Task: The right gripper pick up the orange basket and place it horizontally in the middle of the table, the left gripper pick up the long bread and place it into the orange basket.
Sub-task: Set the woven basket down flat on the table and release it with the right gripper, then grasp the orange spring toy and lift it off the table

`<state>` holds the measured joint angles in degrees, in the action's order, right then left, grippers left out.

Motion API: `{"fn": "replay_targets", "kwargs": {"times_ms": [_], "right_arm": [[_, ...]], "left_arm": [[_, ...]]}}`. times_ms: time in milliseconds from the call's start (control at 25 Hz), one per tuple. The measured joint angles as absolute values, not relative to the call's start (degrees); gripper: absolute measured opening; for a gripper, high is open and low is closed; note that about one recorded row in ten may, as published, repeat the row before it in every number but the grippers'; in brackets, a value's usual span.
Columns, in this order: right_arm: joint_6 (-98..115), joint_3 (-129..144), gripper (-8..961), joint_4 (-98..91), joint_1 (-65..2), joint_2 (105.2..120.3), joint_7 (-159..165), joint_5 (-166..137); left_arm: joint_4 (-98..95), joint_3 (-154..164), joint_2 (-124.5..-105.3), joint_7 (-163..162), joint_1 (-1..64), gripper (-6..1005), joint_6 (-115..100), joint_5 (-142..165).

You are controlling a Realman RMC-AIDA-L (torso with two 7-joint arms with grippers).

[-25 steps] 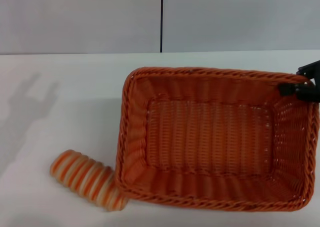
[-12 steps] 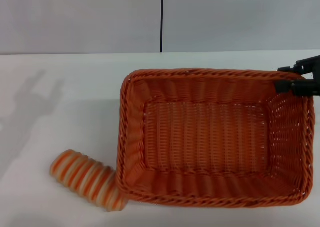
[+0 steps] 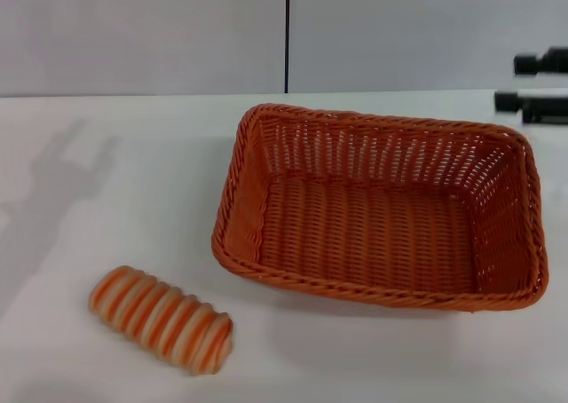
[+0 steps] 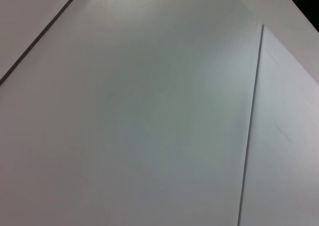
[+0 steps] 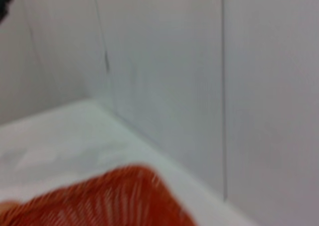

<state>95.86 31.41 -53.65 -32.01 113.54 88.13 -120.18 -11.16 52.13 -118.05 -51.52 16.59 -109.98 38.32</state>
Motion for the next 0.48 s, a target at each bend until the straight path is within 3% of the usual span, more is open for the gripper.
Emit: {"fn": "replay_targets", "kwargs": {"times_ms": [320, 480], "right_arm": [[97.3, 29.1, 695, -47.8, -24.5, 113.82, 81.5, -97.9], [102.5, 28.6, 695, -39.9, -19.5, 113.82, 77.4, -87.0]], "left_arm": [[-12.0, 52.1, -117.72, -50.5, 16.6, 627, -109.5, 38.3], [-15.0, 52.4, -115.58, -53.3, 16.6, 627, -107.6, 42.3]]}}
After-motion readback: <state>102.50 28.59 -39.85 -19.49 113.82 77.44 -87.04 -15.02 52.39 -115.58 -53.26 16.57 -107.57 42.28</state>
